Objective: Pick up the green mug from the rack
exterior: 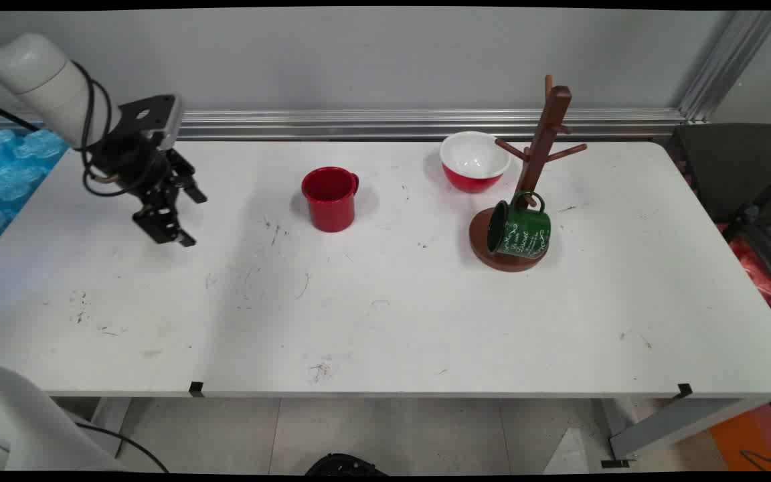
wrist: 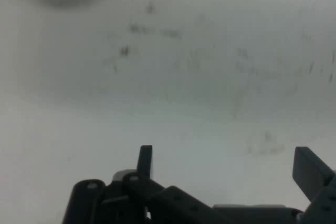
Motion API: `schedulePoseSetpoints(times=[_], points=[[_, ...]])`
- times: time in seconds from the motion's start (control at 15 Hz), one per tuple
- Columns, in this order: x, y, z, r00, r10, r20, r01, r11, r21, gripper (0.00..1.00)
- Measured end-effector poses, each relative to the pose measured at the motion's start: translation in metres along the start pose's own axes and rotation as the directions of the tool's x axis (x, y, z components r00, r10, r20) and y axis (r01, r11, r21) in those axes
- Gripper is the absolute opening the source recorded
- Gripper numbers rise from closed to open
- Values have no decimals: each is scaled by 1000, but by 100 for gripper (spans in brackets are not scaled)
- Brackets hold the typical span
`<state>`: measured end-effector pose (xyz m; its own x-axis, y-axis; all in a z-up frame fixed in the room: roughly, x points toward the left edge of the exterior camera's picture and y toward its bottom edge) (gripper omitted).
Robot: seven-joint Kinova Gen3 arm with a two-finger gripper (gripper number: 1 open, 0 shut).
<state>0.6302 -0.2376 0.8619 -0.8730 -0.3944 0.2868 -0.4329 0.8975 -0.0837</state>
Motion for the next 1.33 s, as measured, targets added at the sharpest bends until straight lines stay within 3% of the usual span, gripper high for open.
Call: schedulePoseSetpoints(times=[0.27,0.53,0.93,1.33], points=[[32,-3,-5,997,-19,-73,18,1000,-9,100],[85,-5,-14,980,-31,-195,27,999,-26,100],[151,-3,-17,919,-90,-383,61,994,-88,100],[183,6,3,851,-146,-505,73,984,-161,100]])
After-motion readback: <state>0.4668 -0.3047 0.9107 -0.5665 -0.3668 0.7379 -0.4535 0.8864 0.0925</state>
